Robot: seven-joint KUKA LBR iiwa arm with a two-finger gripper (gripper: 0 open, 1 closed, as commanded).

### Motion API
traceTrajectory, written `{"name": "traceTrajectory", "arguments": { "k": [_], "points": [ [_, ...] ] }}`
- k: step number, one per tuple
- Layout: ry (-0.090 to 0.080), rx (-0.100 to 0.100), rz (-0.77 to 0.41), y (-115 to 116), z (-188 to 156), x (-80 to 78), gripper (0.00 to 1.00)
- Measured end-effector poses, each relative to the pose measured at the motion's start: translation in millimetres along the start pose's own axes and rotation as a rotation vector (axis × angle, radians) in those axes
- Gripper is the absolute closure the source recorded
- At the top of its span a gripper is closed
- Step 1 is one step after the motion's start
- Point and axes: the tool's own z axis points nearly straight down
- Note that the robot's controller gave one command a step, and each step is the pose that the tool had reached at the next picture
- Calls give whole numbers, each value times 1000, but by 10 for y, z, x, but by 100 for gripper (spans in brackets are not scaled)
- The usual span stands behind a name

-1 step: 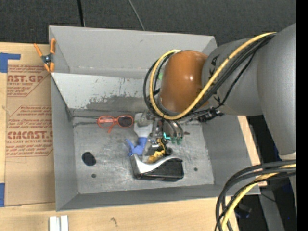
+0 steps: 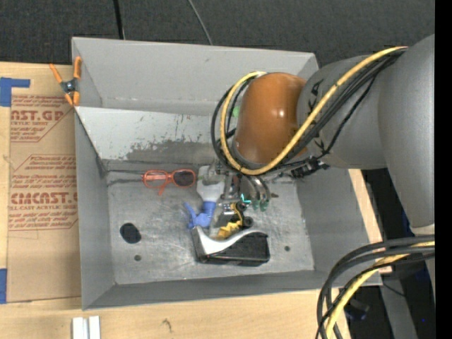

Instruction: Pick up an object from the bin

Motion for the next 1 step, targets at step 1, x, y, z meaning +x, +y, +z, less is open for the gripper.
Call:
{"name": "traceTrajectory", "arguments": {
  "k": [1],
  "points": [
    [-7, 0, -383, -105, 594, 123, 100]
  ]
}}
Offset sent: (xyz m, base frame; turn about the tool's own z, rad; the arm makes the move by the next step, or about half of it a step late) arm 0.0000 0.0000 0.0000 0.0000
